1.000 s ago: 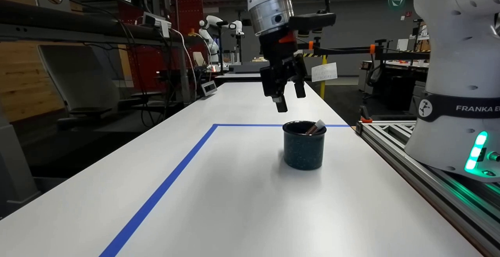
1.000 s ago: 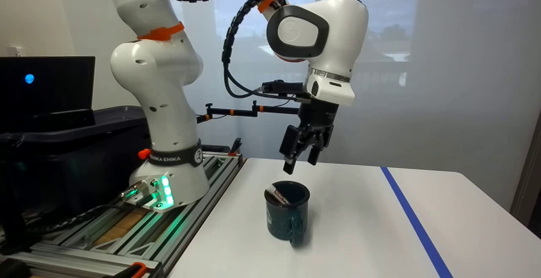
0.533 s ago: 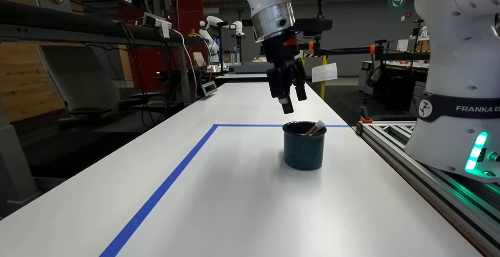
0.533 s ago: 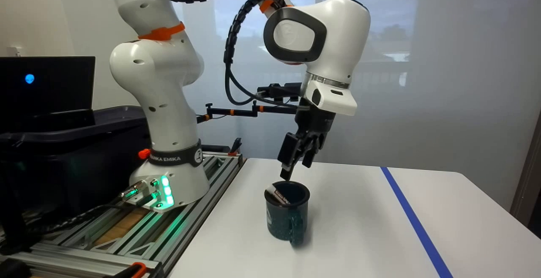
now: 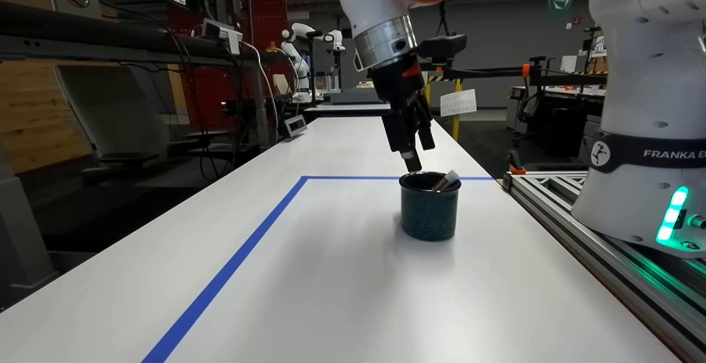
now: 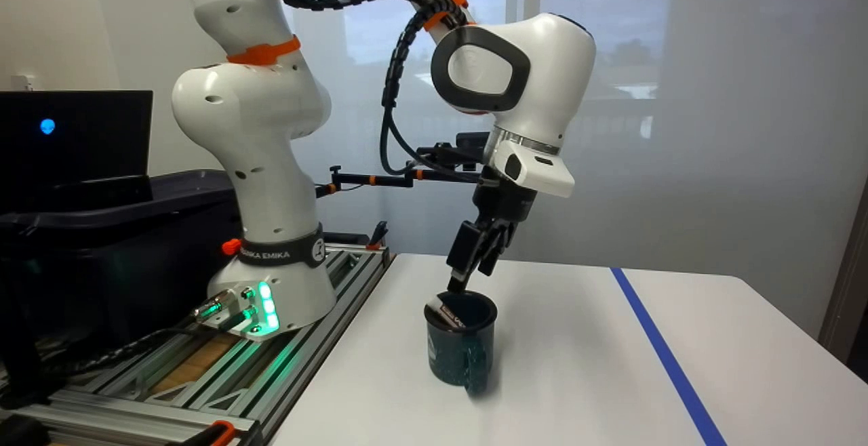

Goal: Put the marker on the table

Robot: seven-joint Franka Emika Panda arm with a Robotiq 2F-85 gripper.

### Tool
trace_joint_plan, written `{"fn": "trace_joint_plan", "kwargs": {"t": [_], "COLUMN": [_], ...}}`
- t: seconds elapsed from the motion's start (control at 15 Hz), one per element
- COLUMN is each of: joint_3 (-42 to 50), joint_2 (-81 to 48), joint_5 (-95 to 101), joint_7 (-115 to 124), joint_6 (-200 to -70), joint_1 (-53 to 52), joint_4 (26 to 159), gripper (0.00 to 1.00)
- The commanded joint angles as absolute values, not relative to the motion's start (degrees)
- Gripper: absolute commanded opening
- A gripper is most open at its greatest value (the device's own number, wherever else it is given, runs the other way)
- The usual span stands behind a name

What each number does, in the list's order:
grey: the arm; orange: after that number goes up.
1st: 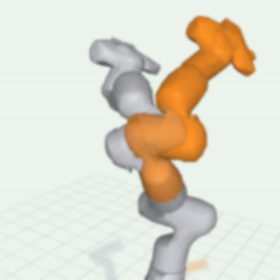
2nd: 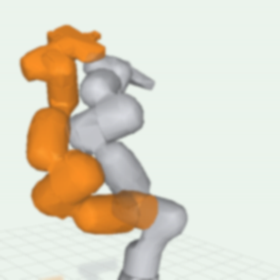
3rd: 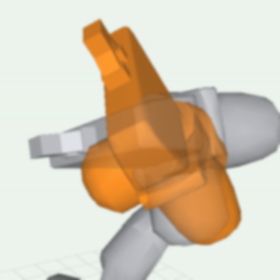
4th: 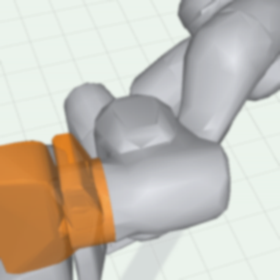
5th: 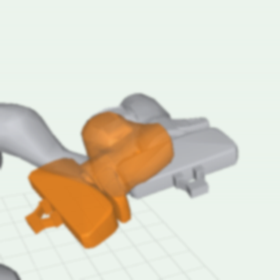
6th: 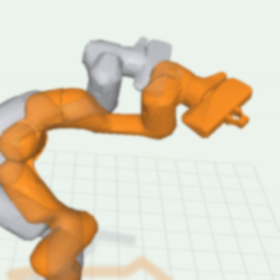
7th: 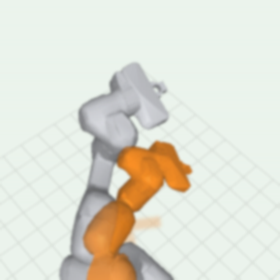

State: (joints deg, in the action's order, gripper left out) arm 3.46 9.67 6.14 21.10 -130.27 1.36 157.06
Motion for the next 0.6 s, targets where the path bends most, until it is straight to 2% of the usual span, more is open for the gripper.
{"fn": "trace_joint_plan", "kwargs": {"t": [0.0, 0.53], "joint_3": [2.95, 3.93], "joint_2": [6.89, -0.26], "joint_5": [6.27, 5.30], "joint_7": [15.46, 6.20], "joint_6": [-129.10, -129.24], "joint_1": [2.63, 3.56], "joint_4": [155.22, 152.42], "gripper": [1.00, 1.00]}}
